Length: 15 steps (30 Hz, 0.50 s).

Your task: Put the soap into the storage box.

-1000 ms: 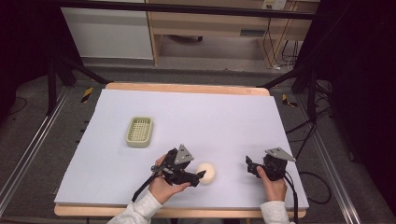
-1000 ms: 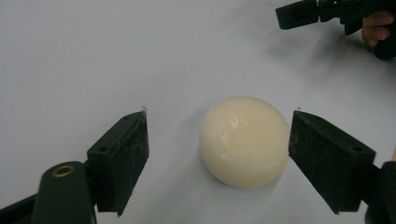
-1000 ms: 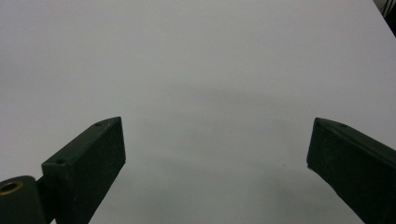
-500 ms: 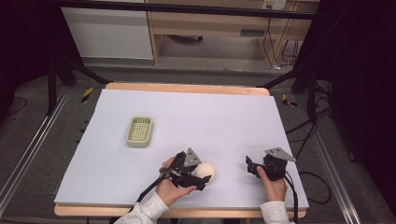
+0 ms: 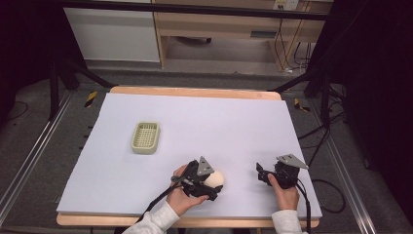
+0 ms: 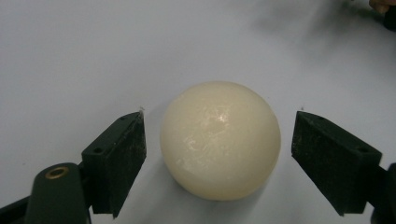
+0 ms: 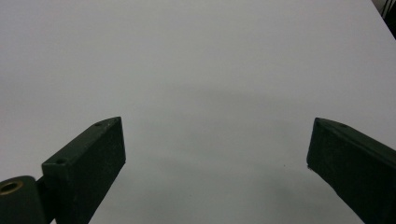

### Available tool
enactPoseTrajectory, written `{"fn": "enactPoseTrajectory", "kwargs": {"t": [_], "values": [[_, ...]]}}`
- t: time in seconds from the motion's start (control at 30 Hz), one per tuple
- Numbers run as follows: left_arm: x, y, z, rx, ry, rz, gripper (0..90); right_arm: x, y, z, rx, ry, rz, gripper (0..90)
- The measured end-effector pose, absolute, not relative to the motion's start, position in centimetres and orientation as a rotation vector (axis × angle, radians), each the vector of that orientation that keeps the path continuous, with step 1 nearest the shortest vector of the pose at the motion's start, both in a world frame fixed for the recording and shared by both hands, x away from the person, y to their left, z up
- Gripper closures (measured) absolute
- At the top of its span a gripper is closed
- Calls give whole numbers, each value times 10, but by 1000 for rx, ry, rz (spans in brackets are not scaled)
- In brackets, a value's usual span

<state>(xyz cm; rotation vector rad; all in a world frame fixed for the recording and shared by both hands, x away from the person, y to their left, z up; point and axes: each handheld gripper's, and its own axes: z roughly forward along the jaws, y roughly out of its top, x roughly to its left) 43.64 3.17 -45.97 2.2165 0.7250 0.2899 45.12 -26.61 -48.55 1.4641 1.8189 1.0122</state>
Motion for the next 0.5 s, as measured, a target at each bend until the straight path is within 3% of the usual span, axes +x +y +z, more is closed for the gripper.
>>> {"fn": "enactPoseTrajectory", "kwargs": {"t": [0.5], "values": [[443,22,-474,2251,740,280,219,451,-267,-485,1466,1813,1016,48]]}}
